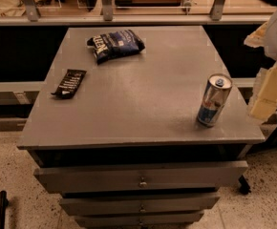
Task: Move redbull can near blue chip bag
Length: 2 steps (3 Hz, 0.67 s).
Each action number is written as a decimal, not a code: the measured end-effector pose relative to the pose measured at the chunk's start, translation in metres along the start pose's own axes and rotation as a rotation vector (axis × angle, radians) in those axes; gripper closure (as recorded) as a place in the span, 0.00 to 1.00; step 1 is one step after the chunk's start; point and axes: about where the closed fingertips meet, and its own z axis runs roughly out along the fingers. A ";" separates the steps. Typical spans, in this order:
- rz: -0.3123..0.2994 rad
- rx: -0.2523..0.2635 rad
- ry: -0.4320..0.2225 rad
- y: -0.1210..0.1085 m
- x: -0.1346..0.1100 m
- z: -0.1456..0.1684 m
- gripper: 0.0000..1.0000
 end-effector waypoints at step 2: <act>0.013 -0.021 -0.004 -0.002 0.001 0.004 0.00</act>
Offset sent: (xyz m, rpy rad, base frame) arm 0.0063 -0.0036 -0.0138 0.0289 0.0766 -0.0177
